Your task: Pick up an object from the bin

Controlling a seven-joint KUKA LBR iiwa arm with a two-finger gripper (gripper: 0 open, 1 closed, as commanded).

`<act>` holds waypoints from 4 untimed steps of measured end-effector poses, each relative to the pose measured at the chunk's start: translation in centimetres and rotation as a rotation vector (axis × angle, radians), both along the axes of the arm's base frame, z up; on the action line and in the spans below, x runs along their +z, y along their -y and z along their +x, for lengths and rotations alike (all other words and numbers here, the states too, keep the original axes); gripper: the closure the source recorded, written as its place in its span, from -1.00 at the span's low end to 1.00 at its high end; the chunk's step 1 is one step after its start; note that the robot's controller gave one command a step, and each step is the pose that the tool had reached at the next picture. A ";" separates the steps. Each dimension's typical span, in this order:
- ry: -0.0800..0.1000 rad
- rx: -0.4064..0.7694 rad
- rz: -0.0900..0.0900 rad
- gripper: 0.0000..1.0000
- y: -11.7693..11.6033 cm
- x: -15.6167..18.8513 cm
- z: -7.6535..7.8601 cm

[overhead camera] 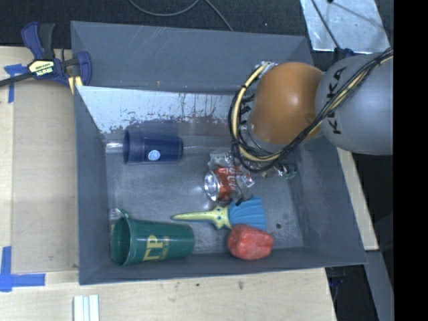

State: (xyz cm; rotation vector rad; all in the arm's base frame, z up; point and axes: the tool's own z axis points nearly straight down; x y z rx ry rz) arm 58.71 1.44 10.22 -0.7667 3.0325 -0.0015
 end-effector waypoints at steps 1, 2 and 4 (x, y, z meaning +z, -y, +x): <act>0.000 -0.001 0.000 1.00 0.0 0.0 0.0; 0.003 0.047 0.001 1.00 0.7 7.4 0.3; -0.003 0.063 0.001 1.00 0.6 11.8 0.4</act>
Offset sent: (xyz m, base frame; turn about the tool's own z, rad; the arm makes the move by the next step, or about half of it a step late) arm 0.0022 -0.0068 0.0740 -0.0511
